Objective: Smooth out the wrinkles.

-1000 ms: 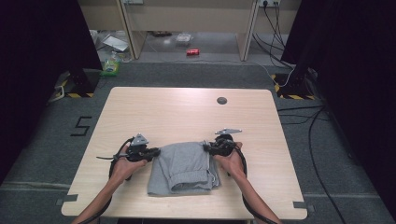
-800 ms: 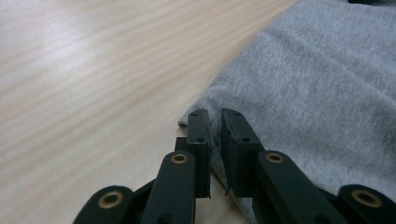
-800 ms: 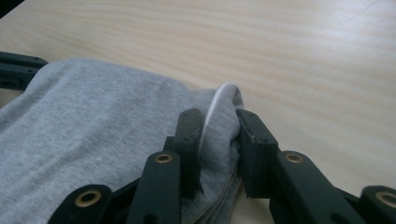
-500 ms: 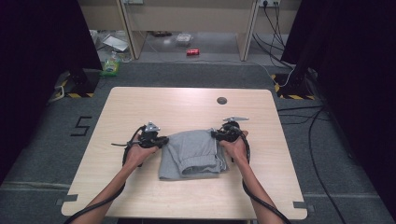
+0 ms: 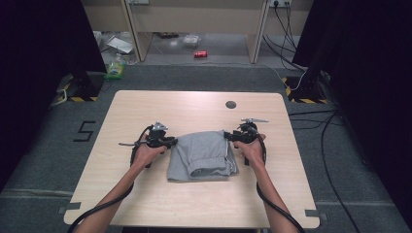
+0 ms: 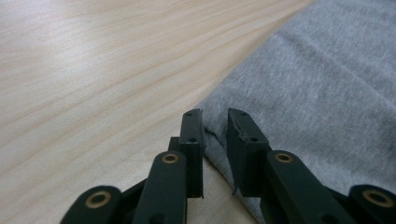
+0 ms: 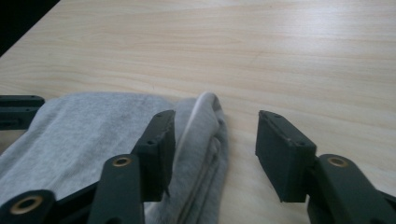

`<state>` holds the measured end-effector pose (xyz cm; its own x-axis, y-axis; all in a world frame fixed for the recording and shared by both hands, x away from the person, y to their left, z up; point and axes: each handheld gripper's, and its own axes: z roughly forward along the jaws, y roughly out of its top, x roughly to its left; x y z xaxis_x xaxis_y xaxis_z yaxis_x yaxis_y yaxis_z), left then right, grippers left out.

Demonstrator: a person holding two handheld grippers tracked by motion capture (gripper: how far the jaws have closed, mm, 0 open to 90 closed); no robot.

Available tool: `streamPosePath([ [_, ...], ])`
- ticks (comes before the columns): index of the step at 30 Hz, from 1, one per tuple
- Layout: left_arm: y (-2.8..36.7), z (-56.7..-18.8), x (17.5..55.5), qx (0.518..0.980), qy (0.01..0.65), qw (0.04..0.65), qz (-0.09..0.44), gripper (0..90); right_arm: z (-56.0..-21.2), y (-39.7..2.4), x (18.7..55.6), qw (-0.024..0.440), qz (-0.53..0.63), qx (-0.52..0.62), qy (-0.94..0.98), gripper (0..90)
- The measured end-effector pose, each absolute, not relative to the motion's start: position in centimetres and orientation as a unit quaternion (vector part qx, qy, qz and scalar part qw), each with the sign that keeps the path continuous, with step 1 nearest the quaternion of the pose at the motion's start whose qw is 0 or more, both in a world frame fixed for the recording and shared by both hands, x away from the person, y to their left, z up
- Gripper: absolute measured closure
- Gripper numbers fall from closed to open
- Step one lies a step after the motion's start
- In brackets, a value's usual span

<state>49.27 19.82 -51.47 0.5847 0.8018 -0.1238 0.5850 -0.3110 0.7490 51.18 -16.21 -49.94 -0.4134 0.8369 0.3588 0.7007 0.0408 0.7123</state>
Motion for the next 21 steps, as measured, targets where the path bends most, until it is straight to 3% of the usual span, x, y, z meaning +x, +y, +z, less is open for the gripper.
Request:
streamPosePath([
  [5, 20.1, -51.2, 49.4, 0.795, 0.442, 0.392, 0.139, 64.8, -49.0, -17.4, 50.0, 0.077, 0.461, 0.533, 0.705, 43.0],
  [12, 21.9, -49.7, 47.6, 0.789, 0.447, 0.404, 0.122, 45.6, -47.3, -18.1, 47.7, 0.109, 0.453, 0.507, 0.725, 42.0],
  [21, 23.0, -49.5, 43.1, 0.805, 0.424, 0.399, 0.110, 37.1, -47.0, -17.6, 44.8, 0.117, 0.441, 0.479, 0.750, 40.2],
])
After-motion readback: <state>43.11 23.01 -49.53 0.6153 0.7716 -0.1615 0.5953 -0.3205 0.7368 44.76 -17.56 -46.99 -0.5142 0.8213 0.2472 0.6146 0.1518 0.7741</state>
